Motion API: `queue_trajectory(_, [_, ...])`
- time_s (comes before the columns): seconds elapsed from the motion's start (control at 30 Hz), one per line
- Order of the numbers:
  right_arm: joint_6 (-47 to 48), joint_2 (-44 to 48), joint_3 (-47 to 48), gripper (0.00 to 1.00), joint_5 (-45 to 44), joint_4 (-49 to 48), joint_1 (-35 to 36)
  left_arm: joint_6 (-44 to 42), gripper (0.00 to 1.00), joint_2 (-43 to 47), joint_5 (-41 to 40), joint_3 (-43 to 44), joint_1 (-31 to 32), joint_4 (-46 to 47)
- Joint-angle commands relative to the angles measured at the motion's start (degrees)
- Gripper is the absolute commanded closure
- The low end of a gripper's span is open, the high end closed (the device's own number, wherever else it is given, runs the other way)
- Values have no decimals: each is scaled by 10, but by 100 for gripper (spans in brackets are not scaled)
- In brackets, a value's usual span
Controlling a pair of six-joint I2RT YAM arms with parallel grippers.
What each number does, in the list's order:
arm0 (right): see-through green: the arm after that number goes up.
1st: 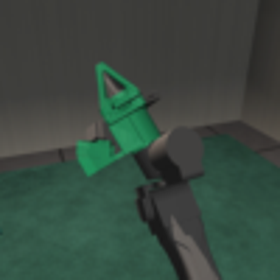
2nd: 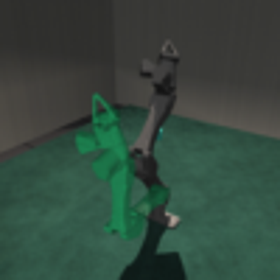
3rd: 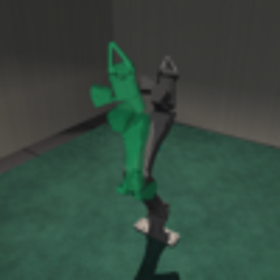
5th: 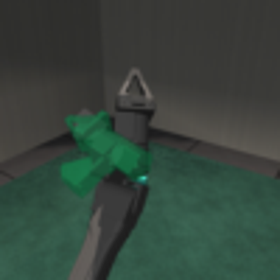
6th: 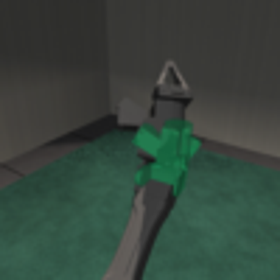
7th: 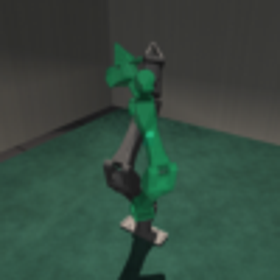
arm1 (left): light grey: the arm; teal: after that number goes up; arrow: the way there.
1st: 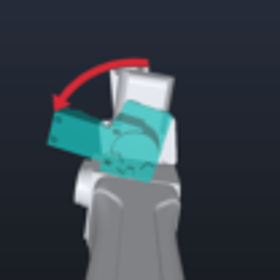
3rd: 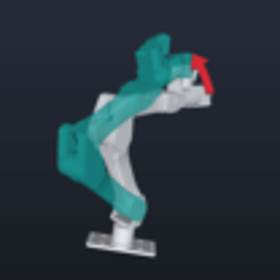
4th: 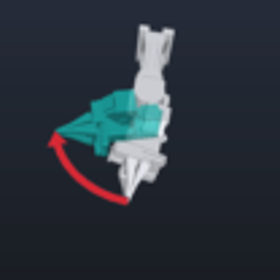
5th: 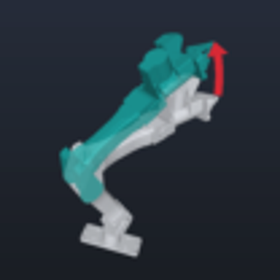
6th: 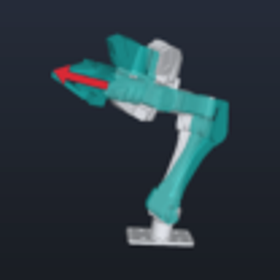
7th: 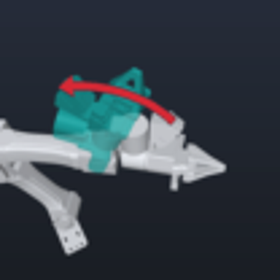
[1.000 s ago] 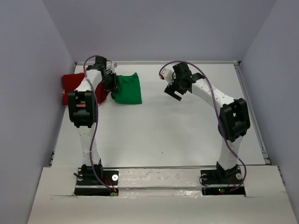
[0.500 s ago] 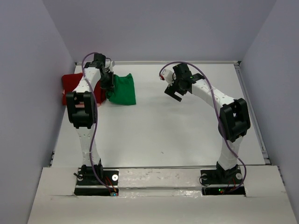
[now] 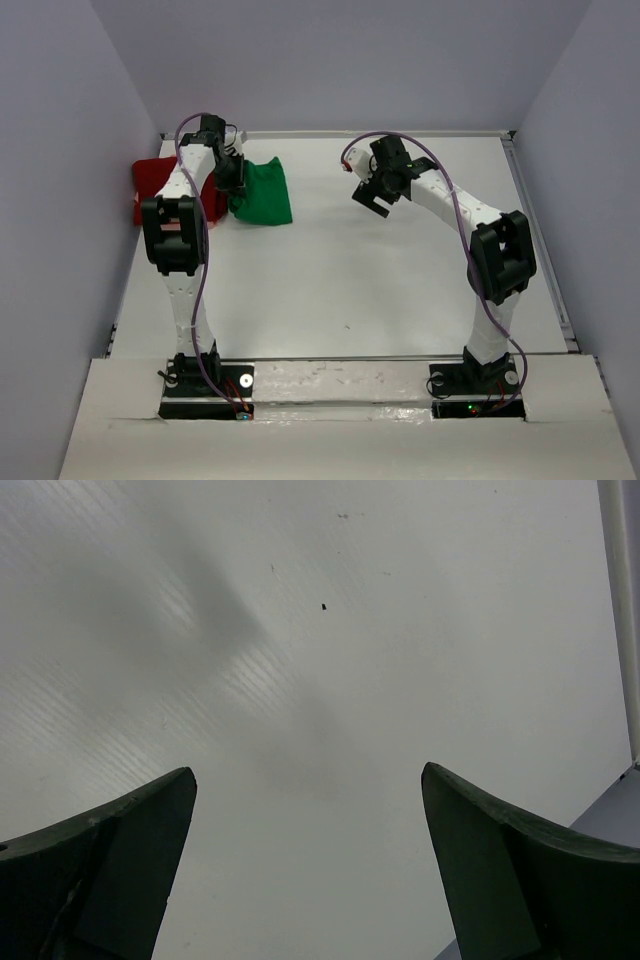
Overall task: Fold and stack the t-shirts
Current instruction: Put the neatly folded tshirt into the corner of the board with the left arm
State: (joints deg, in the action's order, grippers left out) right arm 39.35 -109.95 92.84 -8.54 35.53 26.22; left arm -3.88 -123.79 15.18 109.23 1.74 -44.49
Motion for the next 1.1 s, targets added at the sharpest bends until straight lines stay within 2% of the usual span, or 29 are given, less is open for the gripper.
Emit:
queue_trajectory(0.0, [-4,31,-4,0,2,-18,-3,-3,100,5,44,-2,-5,-5])
queue_trajectory(0.53, [11,22,5,0,-26,-13,-3,18,100,-61,84,-24,19,40])
queue_trajectory(0.83, [11,21,11,0,-33,-3,-3,51,100,-122,125,67,75,42])
queue_trajectory(1.07, [12,22,10,0,-35,1,-3,63,100,-114,131,89,100,52])
